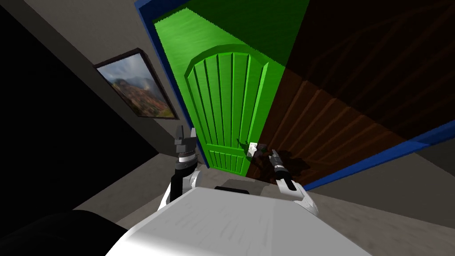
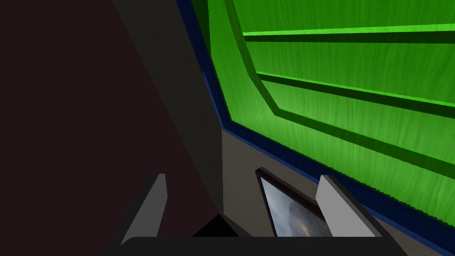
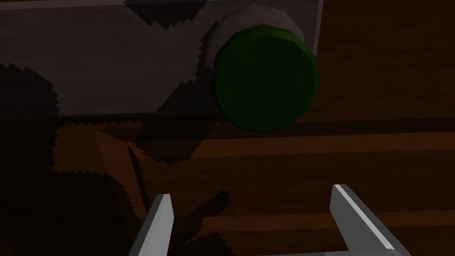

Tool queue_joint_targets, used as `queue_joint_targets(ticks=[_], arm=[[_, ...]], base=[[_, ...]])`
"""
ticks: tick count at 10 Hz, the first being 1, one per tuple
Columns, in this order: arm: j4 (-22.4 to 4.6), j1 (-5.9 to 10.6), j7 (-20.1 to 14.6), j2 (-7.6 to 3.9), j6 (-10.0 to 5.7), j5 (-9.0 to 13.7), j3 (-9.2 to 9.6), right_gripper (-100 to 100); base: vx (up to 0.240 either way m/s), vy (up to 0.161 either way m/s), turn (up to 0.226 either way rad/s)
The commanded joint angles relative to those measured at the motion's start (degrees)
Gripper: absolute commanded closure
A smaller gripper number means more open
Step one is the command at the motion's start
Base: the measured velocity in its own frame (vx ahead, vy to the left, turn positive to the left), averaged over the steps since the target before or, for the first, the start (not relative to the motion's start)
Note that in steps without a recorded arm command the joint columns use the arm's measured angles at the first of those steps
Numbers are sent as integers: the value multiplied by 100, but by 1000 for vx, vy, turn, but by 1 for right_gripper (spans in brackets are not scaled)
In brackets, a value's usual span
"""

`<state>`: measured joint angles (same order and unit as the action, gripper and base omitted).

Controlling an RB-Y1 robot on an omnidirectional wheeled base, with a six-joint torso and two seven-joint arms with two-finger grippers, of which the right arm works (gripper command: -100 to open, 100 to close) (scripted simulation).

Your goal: Pull the door open

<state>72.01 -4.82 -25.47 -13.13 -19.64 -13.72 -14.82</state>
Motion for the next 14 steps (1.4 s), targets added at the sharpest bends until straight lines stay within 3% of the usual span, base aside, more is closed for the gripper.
queue_joint_targets(ticks=[1, 2, 3, 8, 11, 12, 14], arm=[[-13, 138, 14, 87, -54, -19, 122, -100], [-38, 104, 0, 34, -37, -7, 72, -100], [-38, 104, 0, 34, -37, -7, 72, 100], [-38, 104, 0, 34, -37, -7, 72, 100], [-97, -90, -39, -117, -4, 12, -82, 100], [4, -103, -78, -88, -1, -8, -9, -100], [81, -145, -145, -84, -25, -33, 82, -100]], base=[[223, 187, 191], [105, 87, 29], [-13, -11, -31], [-20, -13, 11], [-165, -98, -127], [-198, -49, -20], [-206, 18, 40]])
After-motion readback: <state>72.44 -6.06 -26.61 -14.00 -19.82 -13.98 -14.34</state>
